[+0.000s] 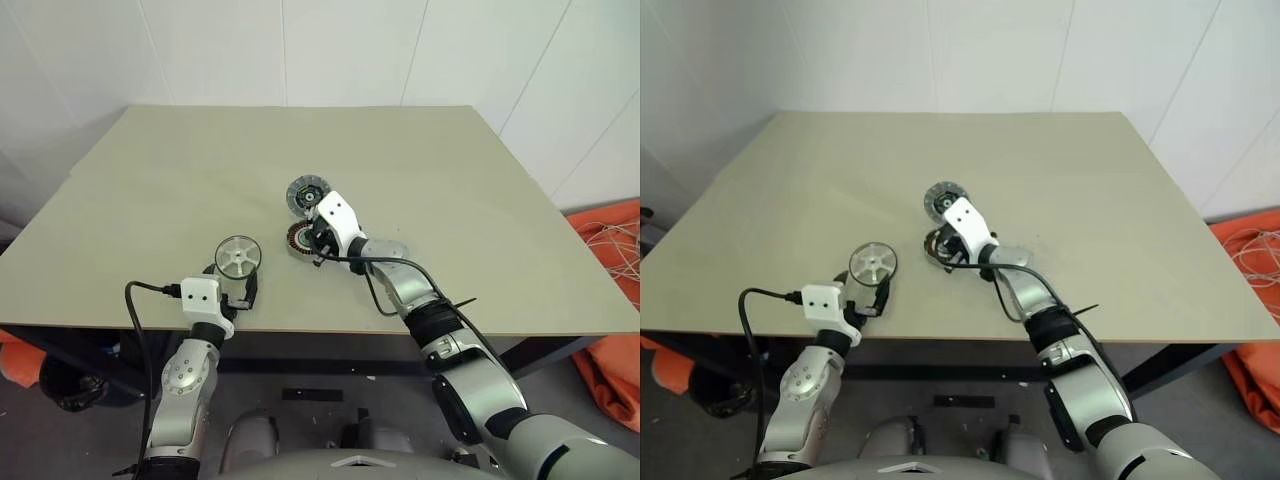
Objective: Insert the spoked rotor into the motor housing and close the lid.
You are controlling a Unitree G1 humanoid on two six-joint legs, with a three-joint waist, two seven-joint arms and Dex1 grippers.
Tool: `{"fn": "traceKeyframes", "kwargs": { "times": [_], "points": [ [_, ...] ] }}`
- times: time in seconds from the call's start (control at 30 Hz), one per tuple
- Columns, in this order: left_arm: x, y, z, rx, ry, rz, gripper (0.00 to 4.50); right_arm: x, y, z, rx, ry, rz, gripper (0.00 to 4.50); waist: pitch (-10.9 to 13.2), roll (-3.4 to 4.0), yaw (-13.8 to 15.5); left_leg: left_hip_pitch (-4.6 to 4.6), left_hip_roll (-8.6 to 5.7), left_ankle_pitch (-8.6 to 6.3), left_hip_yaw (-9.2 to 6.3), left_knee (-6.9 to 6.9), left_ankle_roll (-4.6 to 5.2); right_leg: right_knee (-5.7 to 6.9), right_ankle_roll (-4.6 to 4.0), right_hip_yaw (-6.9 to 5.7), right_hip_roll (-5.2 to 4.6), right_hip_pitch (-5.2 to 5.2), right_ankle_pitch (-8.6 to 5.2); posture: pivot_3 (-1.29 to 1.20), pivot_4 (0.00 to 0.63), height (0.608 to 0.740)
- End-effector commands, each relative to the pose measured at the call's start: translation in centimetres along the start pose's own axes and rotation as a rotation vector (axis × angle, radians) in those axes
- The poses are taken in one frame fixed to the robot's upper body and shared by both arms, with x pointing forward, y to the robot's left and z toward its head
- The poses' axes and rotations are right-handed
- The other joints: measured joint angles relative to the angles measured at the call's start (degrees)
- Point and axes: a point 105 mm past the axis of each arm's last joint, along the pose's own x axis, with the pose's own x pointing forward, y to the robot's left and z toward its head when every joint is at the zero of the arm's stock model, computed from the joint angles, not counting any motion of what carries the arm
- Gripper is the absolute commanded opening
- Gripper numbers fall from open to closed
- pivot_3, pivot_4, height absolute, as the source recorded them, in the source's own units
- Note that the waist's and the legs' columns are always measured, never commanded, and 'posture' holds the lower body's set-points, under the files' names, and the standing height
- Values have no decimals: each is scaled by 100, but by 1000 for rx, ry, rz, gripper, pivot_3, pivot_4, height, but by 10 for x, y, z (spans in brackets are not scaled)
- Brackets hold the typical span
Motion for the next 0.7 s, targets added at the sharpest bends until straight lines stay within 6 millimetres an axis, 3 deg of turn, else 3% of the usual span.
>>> {"fn": "traceKeyframes", "kwargs": {
  "times": [0.03,0.3,0.57,0.7],
  "points": [
    [2,-3,13,11,-56,-14,4500,0,-5,15,-34,-32,-14,42,0,0,-4,1,0,0,0,0,0,0,0,0,0,2,0,0,0,740],
    [3,-3,13,12,-55,-13,4500,1,-7,32,-39,-95,-19,42,0,0,0,-1,0,0,0,0,0,0,0,0,0,0,0,0,0,740],
    [3,-3,13,10,-56,-9,4500,3,8,-3,-122,86,50,42,0,0,0,0,0,0,0,0,0,0,0,0,0,2,0,0,0,740],
    [3,-3,13,10,-56,-7,4500,5,7,-4,-114,119,32,42,-1,0,-1,8,0,0,0,0,0,0,0,0,0,16,0,0,0,740]
  ]
}}
